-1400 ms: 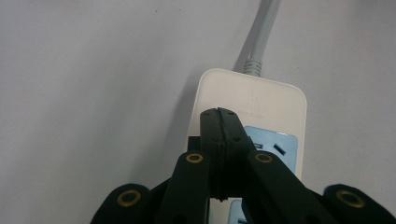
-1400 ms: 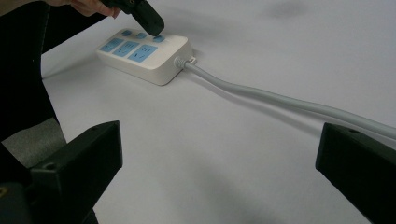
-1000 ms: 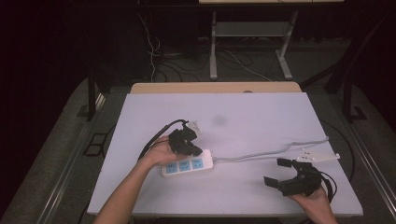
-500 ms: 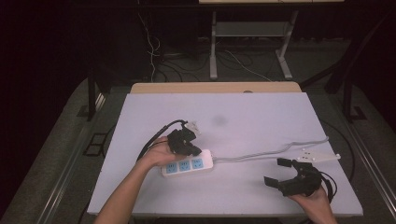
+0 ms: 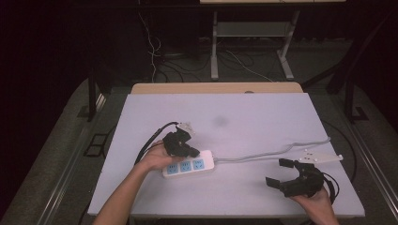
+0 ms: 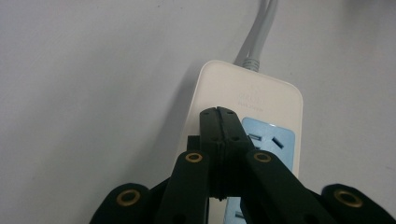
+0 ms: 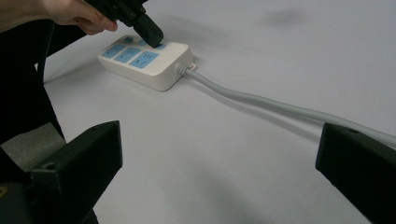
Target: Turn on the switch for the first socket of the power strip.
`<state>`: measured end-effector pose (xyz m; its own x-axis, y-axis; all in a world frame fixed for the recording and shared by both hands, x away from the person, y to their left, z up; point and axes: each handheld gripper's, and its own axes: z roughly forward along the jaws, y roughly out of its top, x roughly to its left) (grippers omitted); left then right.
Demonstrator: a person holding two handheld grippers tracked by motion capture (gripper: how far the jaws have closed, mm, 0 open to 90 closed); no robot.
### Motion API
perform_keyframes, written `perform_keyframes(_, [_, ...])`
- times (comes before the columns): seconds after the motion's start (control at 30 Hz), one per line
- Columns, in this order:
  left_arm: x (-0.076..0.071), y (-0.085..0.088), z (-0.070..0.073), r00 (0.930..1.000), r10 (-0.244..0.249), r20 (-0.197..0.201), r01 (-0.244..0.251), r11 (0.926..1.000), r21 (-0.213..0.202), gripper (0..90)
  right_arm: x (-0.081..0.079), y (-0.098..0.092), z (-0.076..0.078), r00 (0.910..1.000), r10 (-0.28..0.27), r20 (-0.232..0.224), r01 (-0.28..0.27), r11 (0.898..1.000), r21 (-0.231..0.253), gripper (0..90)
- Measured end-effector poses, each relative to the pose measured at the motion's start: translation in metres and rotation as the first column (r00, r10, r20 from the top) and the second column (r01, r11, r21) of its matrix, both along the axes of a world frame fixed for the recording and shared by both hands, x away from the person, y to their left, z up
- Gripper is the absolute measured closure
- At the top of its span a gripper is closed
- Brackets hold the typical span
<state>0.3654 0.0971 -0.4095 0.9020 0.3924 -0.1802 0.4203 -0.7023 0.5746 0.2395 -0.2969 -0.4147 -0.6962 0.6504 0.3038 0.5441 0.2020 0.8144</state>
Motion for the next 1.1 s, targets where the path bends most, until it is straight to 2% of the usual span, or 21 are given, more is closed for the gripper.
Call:
perform_keyframes(0.3, [0.003,-0.001,0.0,0.9988,0.032,-0.038,-0.032,0.9995,-0.001,89.6,0.001,0.0,0.0,1.0,-0.002,0.004,0.002,1.0,-0.003,0.3])
perform_keyframes(0.53, [0.001,-0.01,0.003,0.999,0.04,-0.019,-0.039,0.9976,0.057,89.7,0.0,0.0,0.002,0.9999,-0.008,0.01,0.008,1.0,-0.002,0.3])
perform_keyframes(0.67, [0.002,-0.008,0.002,0.9983,0.049,-0.033,-0.048,0.998,0.042,89.6,-0.001,0.0,0.003,0.9998,-0.009,0.015,0.009,1.0,0.001,0.3])
perform_keyframes(1.1, [0.001,-0.008,0.003,0.9988,0.049,-0.005,-0.048,0.9976,0.05,89.4,0.002,0.0,0.0,1.0,-0.008,0.002,0.008,1.0,-0.003,0.3])
